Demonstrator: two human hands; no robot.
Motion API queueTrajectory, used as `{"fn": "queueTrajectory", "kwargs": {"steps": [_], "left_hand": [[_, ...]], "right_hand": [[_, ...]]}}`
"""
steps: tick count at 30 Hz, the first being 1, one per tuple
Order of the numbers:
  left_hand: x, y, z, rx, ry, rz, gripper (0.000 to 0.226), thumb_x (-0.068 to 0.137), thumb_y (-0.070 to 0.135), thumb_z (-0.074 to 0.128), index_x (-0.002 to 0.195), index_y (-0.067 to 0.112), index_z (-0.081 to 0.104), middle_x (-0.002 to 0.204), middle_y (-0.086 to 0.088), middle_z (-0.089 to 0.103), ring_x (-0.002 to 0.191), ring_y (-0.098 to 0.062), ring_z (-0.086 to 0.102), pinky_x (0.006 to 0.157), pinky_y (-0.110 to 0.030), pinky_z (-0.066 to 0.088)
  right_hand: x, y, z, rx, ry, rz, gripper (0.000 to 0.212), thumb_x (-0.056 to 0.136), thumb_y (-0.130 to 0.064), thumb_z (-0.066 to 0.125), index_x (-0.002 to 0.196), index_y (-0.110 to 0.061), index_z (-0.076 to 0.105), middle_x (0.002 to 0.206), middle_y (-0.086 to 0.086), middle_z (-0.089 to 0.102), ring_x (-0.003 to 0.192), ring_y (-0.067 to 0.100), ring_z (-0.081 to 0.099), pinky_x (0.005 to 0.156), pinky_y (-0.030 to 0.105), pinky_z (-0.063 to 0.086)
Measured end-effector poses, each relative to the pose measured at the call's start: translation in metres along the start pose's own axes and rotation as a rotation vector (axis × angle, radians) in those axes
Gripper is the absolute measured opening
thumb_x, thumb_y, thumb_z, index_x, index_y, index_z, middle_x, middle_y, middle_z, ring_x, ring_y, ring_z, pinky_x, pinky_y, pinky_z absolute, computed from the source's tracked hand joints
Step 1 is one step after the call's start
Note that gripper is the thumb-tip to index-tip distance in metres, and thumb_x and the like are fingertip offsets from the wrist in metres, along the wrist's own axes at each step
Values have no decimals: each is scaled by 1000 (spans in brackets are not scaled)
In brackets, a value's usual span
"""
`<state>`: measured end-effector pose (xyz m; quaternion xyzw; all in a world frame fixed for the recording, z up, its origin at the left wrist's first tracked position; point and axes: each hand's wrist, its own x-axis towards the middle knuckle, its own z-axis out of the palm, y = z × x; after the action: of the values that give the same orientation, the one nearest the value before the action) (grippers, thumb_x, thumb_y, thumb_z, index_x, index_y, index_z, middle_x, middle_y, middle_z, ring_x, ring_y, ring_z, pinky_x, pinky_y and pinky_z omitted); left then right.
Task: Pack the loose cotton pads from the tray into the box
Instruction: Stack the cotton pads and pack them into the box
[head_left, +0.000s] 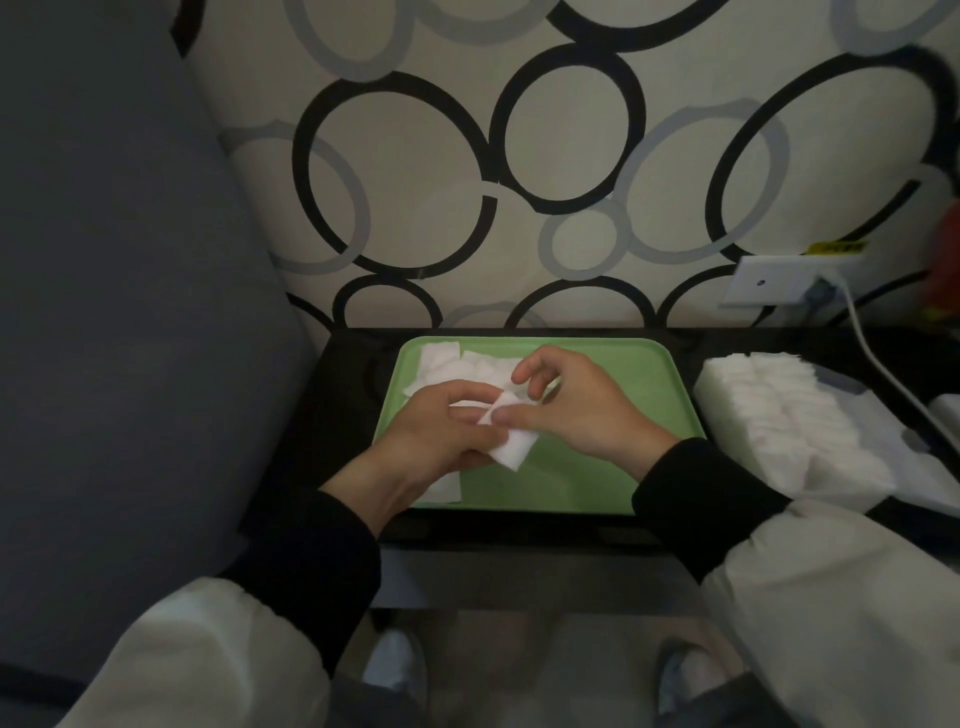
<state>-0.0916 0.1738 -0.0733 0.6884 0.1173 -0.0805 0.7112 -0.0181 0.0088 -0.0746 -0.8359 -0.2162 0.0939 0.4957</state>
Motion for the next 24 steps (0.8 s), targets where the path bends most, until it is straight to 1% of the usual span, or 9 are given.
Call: {"fn": "queueTrajectory", "kwargs": {"steps": [3,5,7,9,11,14,18,21,24], "left_hand": [[-1,0,-3,43,38,42,35,81,-10,72,107,13,66,100,-14,76,93,-28,73,81,-42,61],[2,-1,-9,90,80,68,33,81,-5,75,106,14,66,100,-14,74,94,-30,72,81,-45,61],[4,-3,-18,198,142,79,23,84,5,75,103,15,65,97,-12,70,88,-26,72,73,-37,61],[6,-7,-31,474,216,86,15,87,13,73,97,19,64,92,-5,69,83,-20,70,65,-22,54],[7,-11,-43,771,247,60,18,84,14,76,90,24,62,91,5,65,84,-11,64,60,-11,44],[8,-18,-47,952,221,-58,34,72,15,86,82,27,55,94,5,61,86,-14,59,68,-23,45],[6,-22,-42,1035,155,-164,44,67,19,89,85,28,49,103,0,57,94,-19,59,83,-37,55],[7,-24,-42,1100,129,-182,43,70,21,87,94,25,52,109,-1,59,99,-20,58,90,-35,52],[7,-21,-40,1135,99,-205,32,76,22,84,92,24,56,106,1,60,97,-18,59,87,-31,50]], "right_hand": [[-3,-3,-3,109,-211,107,28,83,-35,77,105,-19,69,100,2,68,81,9,64,67,28,52],[-4,-3,-3,166,-253,119,19,84,-23,77,100,-13,71,93,5,71,77,10,66,67,29,54],[-2,-2,-3,201,-186,114,11,84,-14,77,93,-11,71,87,7,71,69,10,65,65,30,53],[-1,-2,-3,225,-144,118,6,85,-11,74,89,-11,69,85,7,70,68,11,64,63,30,51],[-1,-1,-5,244,-136,131,5,87,-11,72,89,-12,68,83,2,70,71,12,64,63,30,51],[-1,2,-6,241,-123,153,4,88,-12,70,90,-13,67,90,7,73,75,15,66,63,31,52],[0,4,-5,213,-111,154,3,89,-14,70,89,-14,66,97,13,74,72,15,66,65,31,51],[-1,4,-5,207,-118,156,4,89,-14,70,90,-14,66,97,11,74,72,14,66,64,30,50],[-2,4,-5,214,-116,160,4,89,-14,69,92,-13,66,96,11,74,73,14,66,64,30,51]]}}
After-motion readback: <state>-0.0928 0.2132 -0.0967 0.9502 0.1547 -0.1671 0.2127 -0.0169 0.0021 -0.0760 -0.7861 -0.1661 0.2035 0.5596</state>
